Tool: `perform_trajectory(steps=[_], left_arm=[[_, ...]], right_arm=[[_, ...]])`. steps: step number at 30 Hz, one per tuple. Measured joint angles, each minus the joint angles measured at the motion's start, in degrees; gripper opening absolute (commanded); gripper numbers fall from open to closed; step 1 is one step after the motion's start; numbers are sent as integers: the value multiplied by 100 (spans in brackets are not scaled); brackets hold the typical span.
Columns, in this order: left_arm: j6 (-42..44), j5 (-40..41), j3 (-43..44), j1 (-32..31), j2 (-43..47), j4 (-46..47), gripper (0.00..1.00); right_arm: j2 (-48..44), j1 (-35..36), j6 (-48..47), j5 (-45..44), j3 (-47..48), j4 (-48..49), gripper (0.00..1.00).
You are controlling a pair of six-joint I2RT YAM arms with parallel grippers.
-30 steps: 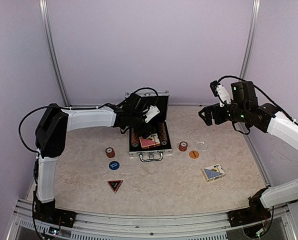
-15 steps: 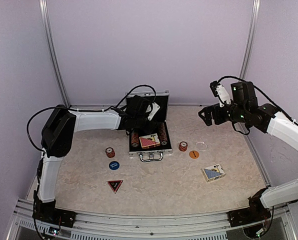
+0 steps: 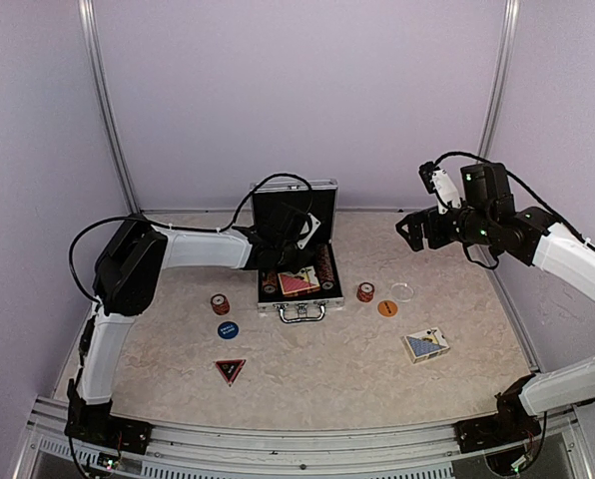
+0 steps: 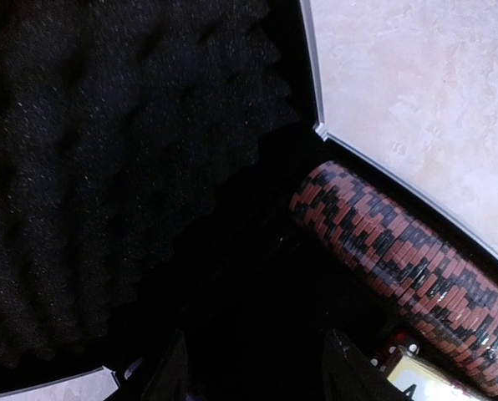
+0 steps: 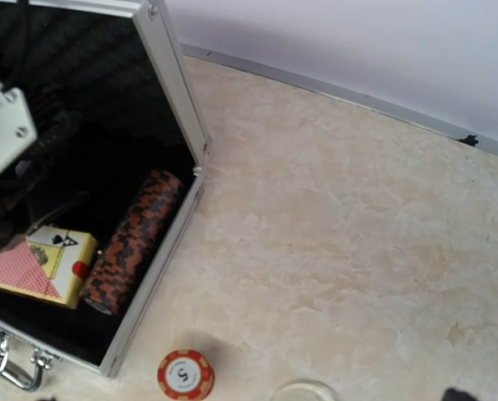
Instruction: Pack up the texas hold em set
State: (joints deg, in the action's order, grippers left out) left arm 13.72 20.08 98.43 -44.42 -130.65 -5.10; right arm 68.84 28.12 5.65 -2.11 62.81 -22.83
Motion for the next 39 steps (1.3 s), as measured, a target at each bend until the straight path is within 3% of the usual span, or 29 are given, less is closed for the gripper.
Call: perform_trajectory(steps=[8, 23, 28, 39], left_arm=[[9, 61, 68, -4, -249, -125, 53], [164, -1049, -9, -28, -195, -175, 50], [92, -1029, -87, -31, -98, -184, 56], [-310, -951, -256, -472, 586, -313, 57]], right_arm=[[68, 0, 0, 7, 2, 0, 100], [94, 0, 0, 37, 2, -2, 100], [96, 0, 2, 42, 2, -2, 100], [94, 0, 35, 101, -2, 0, 100]])
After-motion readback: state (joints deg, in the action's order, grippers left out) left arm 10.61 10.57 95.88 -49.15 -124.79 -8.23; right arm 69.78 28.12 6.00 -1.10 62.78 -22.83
